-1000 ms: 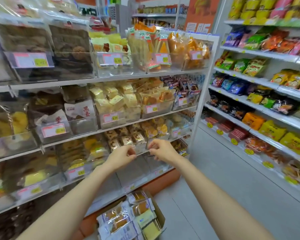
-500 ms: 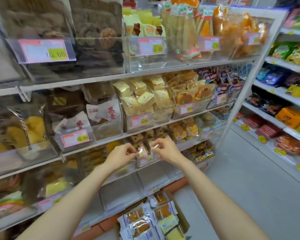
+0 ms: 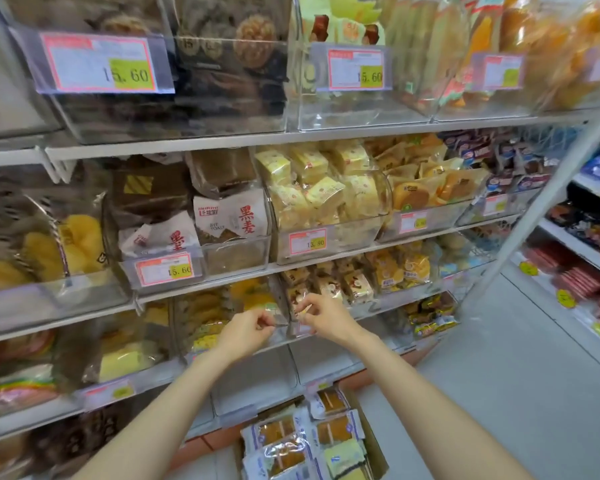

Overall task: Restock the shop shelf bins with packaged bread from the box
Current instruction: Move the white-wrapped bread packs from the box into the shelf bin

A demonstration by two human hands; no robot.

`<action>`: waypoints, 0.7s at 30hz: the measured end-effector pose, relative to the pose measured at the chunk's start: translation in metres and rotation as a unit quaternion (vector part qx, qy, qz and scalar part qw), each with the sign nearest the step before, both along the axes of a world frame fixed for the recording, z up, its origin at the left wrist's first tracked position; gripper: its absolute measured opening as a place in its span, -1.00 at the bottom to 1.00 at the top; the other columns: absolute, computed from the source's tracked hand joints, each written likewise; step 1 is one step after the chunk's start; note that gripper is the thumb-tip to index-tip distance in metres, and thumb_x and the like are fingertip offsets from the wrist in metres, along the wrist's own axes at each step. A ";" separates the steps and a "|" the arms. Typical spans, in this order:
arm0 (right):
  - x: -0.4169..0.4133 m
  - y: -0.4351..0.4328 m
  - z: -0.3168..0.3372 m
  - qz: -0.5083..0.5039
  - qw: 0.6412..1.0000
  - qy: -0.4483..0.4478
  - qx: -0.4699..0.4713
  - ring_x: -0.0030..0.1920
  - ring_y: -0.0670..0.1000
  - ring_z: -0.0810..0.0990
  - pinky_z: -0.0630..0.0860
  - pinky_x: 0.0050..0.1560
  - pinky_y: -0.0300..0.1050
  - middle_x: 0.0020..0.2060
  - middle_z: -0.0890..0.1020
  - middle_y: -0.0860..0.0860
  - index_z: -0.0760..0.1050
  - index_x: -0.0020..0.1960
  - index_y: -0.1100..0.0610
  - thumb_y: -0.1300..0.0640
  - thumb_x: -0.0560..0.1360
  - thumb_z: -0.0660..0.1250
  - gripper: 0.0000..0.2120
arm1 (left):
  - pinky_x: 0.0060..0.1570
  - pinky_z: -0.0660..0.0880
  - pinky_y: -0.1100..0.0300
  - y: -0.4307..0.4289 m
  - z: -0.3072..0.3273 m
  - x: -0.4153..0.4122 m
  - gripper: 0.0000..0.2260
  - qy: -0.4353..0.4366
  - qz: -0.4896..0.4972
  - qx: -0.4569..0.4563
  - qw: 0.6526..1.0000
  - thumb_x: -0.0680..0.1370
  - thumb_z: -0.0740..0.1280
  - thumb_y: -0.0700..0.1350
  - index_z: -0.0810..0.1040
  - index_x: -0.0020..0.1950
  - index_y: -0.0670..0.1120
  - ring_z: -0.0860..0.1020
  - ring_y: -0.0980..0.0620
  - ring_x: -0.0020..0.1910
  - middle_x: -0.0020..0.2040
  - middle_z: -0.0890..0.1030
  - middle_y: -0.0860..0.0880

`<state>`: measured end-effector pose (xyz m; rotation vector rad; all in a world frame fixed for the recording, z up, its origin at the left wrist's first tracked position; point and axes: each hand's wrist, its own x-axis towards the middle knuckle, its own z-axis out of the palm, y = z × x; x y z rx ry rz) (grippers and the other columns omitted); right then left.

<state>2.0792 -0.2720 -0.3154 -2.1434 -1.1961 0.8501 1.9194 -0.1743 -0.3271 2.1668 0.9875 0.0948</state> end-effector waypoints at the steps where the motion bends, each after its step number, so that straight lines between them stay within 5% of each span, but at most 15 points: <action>1: 0.003 0.000 -0.005 0.012 1.000 0.003 -0.003 -0.22 0.03 0.57 0.52 -0.12 -0.05 -0.25 0.56 0.01 0.48 -0.07 -0.01 0.17 0.53 0.28 -0.92 | -0.05 0.45 0.21 -0.003 -0.006 0.001 -0.90 -0.001 0.008 -0.003 1.000 0.54 0.31 -0.15 0.56 0.02 -0.09 0.55 0.01 -0.08 0.00 0.62 -0.04; 9: 0.028 -0.017 -0.082 0.111 0.993 0.012 -0.045 -0.19 -0.07 0.52 0.50 -0.08 -0.14 -0.13 0.58 -0.03 0.54 0.03 0.05 0.20 0.53 0.29 -0.88 | -0.01 0.44 0.18 -0.054 -0.080 0.023 -0.95 0.029 0.058 -0.054 0.996 0.53 0.32 -0.12 0.49 -0.07 0.03 0.58 0.00 0.01 -0.04 0.62 -0.01; 14: 0.048 -0.040 -0.154 0.118 0.989 0.010 -0.083 -0.09 -0.07 0.54 0.50 0.01 -0.14 -0.01 0.64 0.03 0.57 0.09 0.13 0.21 0.52 0.30 -0.83 | 0.01 0.43 0.19 -0.077 -0.146 0.041 -0.85 0.075 0.076 -0.055 0.993 0.52 0.28 -0.13 0.57 0.06 -0.05 0.56 -0.03 0.08 0.04 0.63 -0.01; 18: 0.062 -0.044 -0.226 0.123 0.987 0.005 -0.099 -0.13 -0.07 0.51 0.47 -0.03 -0.17 -0.23 0.56 -0.11 0.57 0.10 0.11 0.19 0.53 0.29 -0.83 | 0.01 0.41 0.20 -0.079 -0.208 0.055 -0.90 0.084 0.077 -0.049 0.992 0.54 0.28 -0.11 0.56 0.01 0.00 0.56 -0.04 0.08 0.05 0.64 -0.02; 21: 0.065 -0.041 -0.278 0.123 0.987 0.002 -0.107 -0.16 -0.02 0.56 0.51 -0.02 -0.10 -0.21 0.57 -0.06 0.56 0.06 0.04 0.17 0.53 0.28 -0.85 | -0.01 0.40 0.21 -0.075 -0.257 0.060 -0.92 0.099 0.069 -0.041 0.992 0.54 0.27 -0.08 0.53 -0.01 0.03 0.55 -0.04 0.09 0.07 0.63 -0.01</action>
